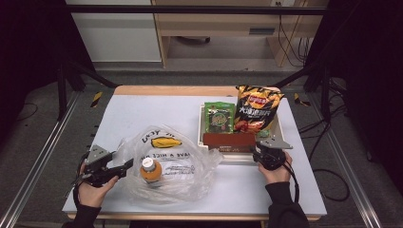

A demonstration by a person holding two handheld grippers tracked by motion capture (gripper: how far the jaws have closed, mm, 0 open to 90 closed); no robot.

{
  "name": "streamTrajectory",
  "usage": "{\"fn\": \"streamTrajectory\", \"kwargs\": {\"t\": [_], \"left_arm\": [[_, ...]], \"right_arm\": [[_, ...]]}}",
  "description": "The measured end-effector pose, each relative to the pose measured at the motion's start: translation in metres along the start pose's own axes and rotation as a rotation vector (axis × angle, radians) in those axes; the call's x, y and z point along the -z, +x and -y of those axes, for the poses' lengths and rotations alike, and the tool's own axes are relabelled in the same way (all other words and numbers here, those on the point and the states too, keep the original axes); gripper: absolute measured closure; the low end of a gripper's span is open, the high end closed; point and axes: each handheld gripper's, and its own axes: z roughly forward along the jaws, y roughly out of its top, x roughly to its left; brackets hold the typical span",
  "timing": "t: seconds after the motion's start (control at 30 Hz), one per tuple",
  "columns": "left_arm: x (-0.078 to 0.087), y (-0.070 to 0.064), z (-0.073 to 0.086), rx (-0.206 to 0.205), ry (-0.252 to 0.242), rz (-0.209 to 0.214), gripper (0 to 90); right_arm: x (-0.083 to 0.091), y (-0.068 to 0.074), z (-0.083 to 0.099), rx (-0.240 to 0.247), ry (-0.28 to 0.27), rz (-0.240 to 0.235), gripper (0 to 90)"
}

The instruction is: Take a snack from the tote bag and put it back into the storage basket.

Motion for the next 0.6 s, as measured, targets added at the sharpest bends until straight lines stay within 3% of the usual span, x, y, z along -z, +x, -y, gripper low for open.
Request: {"fn": "streamTrajectory", "kwargs": {"t": [0.33, 0.6], "left_arm": [[0.005, 0.001, -0.002, 0.008, -0.031, -0.002, 28.7], [0.016, -0.002, -0.008, 0.004, -0.082, 0.006, 29.1]], "right_arm": [[0.001, 0.002, 0.0, -0.007, -0.006, -0.012, 61.4], [0.022, 0.002, -0.008, -0.062, -0.11, -0.044, 50.3]]}}
